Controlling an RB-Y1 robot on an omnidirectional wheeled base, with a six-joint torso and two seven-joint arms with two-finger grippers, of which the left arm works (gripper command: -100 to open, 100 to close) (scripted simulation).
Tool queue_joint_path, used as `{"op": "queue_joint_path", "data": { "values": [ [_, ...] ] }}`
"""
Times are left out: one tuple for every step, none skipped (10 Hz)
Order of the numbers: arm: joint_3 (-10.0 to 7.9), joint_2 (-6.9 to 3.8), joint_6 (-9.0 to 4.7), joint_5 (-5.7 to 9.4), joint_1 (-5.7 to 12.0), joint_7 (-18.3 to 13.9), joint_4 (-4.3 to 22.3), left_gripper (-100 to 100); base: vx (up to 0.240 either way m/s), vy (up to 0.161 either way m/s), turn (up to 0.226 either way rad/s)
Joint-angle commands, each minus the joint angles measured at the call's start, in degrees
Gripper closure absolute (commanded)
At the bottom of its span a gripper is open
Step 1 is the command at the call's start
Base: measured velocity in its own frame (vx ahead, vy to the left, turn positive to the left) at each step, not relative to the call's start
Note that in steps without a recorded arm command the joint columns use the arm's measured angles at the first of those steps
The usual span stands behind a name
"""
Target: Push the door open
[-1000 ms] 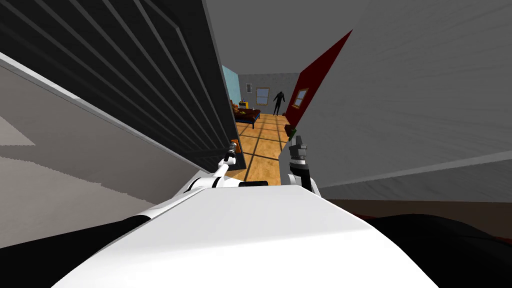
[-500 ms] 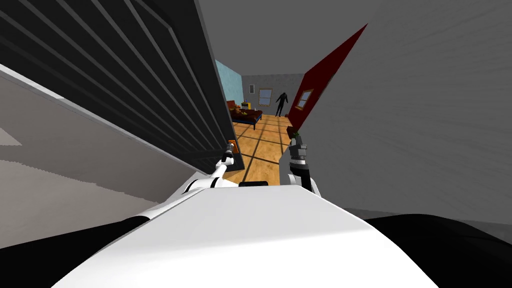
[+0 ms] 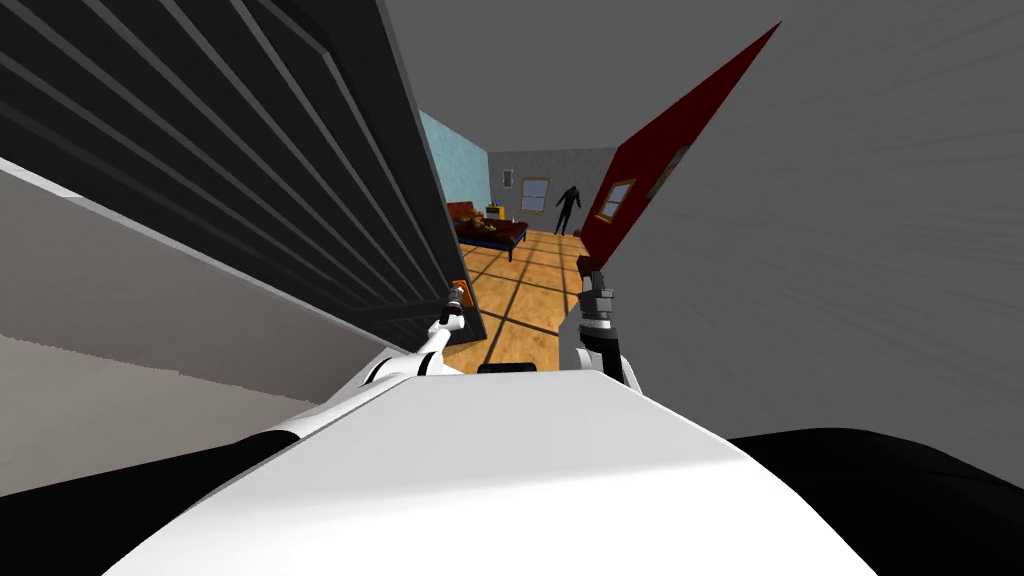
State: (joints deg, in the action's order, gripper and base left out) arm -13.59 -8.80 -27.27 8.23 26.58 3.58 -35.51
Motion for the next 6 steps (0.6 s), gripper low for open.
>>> {"op": "queue_joint_path", "data": {
  "values": [
    [0.0, 0.0, 0.0, 0.0, 0.0, 0.0, 0.0, 100, 0.085, -0.025, 0.036],
    [-0.34, -0.25, -0.03, -0.02, 0.05, -0.08, -0.03, 100, 0.121, -0.019, 0.079],
    [-0.39, -0.28, -0.05, -0.04, 0.05, -0.1, 0.0, 100, 0.173, -0.029, 0.077],
    [-0.56, -0.37, -0.08, -0.11, 0.06, -0.17, 0.08, 100, 0.201, -0.063, 0.084],
    [-0.69, -0.45, -0.11, -0.17, 0.07, -0.23, 0.15, 100, 0.204, -0.044, 0.109],
    [-0.84, -0.54, -0.15, -0.23, 0.09, -0.29, 0.23, 100, 0.184, -0.025, 0.088]
  ]
}}
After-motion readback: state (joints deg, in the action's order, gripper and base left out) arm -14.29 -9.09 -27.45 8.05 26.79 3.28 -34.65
